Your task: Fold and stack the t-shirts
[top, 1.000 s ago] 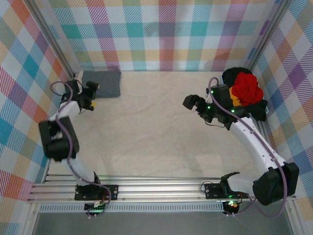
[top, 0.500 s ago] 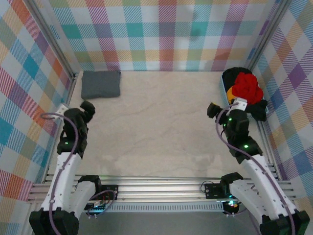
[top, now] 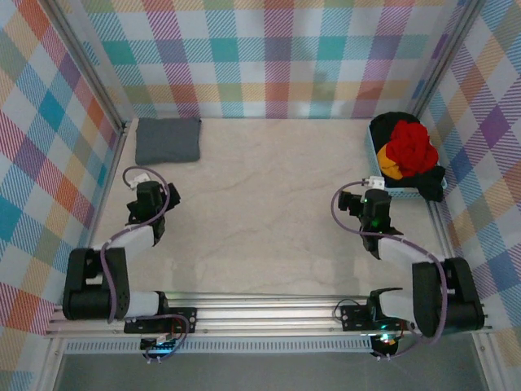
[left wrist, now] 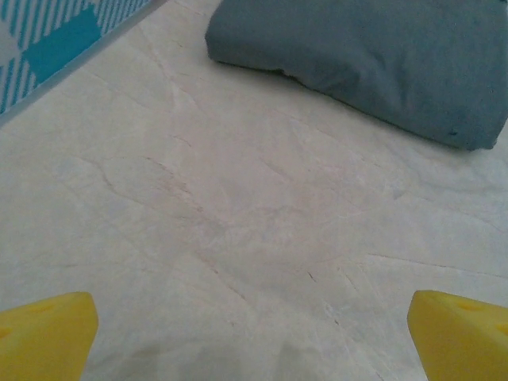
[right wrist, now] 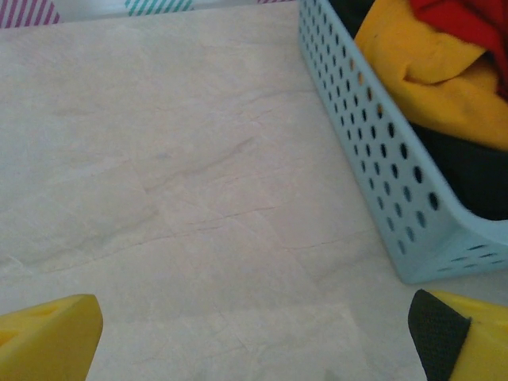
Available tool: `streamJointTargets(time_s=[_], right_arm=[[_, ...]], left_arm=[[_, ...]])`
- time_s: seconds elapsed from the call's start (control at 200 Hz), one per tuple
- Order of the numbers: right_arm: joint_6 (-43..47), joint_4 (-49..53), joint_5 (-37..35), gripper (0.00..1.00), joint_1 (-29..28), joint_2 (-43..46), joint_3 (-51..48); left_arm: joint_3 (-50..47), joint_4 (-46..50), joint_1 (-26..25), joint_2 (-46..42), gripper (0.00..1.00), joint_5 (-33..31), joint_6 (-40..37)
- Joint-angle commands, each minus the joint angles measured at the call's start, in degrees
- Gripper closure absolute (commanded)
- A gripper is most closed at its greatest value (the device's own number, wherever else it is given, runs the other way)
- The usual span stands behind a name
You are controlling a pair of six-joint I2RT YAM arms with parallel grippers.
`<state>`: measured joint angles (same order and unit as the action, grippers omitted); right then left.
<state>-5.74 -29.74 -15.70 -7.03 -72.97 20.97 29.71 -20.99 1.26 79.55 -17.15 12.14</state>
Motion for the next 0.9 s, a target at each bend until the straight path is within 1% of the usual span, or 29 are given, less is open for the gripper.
streamJointTargets(time_s=[0.0, 0.04, 0.08, 0.135, 0.185, 0.19, 0.205, 0.225, 0.24, 0.265, 0.285, 0.32, 0.335, 0.355, 0.37, 0.39, 0.425, 0.465, 0.49, 0.505, 0.545, 0.575, 0.62, 0.895], right_arm=[[4.1, -12.4, 6.3, 0.0, 2.2, -2.4, -1.2], [4.8, -15.5, 7.5, 0.0, 3.2, -3.6, -1.9], [4.3, -19.0, 9.4, 0.0, 4.6, -5.1, -2.7], [3.1, -24.3, 11.8, 0.0, 6.5, -8.5, -4.0], [2.8, -31.0, 13.9, 0.0, 7.3, -13.4, -5.7], [2.9, -33.5, 14.0, 0.0, 7.3, -14.2, -5.7], [3.1, -35.4, 14.6, 0.0, 7.2, -15.7, -6.3], [3.5, -38.1, 15.2, 0.0, 7.3, -16.4, -6.6], [3.6, -37.5, 15.5, 0.0, 7.3, -15.9, -6.4], [3.8, -32.7, 15.7, 0.0, 7.2, -14.1, -5.6], [3.9, -29.7, 16.0, 0.0, 7.2, -13.3, -4.9], [4.1, -31.0, 16.3, 0.0, 7.3, -14.4, -4.8], [4.0, -31.9, 16.3, 0.0, 7.2, -15.0, -4.7], [4.0, -31.9, 16.0, 0.0, 7.3, -15.3, -4.2], [3.7, -30.4, 15.6, 0.0, 7.3, -15.0, -3.5], [3.5, -27.3, 14.8, 0.0, 7.3, -14.4, -2.4], [2.8, -23.4, 13.5, 0.0, 7.2, -14.7, -0.5], [2.6, -20.7, 12.2, 0.0, 7.1, -15.1, 1.3], [2.6, -19.6, 11.9, 0.0, 7.0, -14.8, 1.5], [2.6, -19.7, 11.9, 0.0, 7.0, -14.9, 1.4], [2.7, -20.7, 11.9, 0.0, 7.0, -15.1, 1.2], [2.7, -20.1, 11.8, 0.0, 7.0, -14.7, 1.2], [3.0, -20.8, 11.9, 0.0, 6.9, -14.9, 1.1], [3.2, -19.8, 11.8, 0.0, 6.7, -15.0, 1.5]], left_arm=[[0.2, -8.6, -0.3, 4.4, 0.0, 2.9, -3.7], [-0.7, -12.0, -0.4, 5.8, 0.0, 4.3, -4.7], [-1.0, -11.0, -1.0, 5.1, 0.0, 4.6, -5.3], [-3.7, -15.5, -1.6, 4.2, 0.0, 5.3, -6.4], [-7.7, -22.4, -2.5, 3.3, 0.0, 4.5, -7.2], [-8.1, -23.1, -2.6, 3.3, 0.0, 4.4, -7.4], [-9.3, -25.3, -2.9, 3.4, 0.0, 4.1, -7.5], [-11.1, -28.8, -3.3, 3.7, 0.0, 3.6, -7.8], [-12.4, -31.5, -3.4, 4.2, 0.0, 3.6, -8.1], [-13.9, -35.5, -3.5, 5.5, 0.0, 4.4, -8.3], [-14.3, -37.3, -3.8, 6.9, 0.0, 3.8, -8.4], [-13.9, -41.9, -4.0, 10.5, 0.0, 3.4, -9.1], [-13.2, -40.8, -4.0, 10.9, 0.0, 3.8, -9.4], [-11.0, -35.2, -4.2, 9.9, 0.0, 4.2, -9.6], [-9.1, -29.6, -4.6, 8.9, 0.0, 4.2, -9.6], [-6.9, -25.4, -5.0, 8.7, 0.0, 4.1, -10.2], [-6.9, -28.8, -6.2, 10.7, 0.0, 2.9, -11.6], [-6.3, -25.5, -6.3, 9.6, 0.0, 2.9, -11.2], [-6.5, -26.9, -6.2, 10.0, 0.0, 2.9, -11.4], [-6.7, -27.9, -6.2, 10.3, 0.0, 2.9, -11.4], [-6.4, -25.9, -6.2, 9.8, 0.0, 3.0, -11.3], [-6.6, -27.3, -6.2, 10.2, 0.0, 2.9, -11.4], [-6.5, -26.6, -6.2, 9.9, 0.0, 2.9, -11.4], [-6.5, -26.7, -6.2, 10.0, 0.0, 2.9, -11.4]])
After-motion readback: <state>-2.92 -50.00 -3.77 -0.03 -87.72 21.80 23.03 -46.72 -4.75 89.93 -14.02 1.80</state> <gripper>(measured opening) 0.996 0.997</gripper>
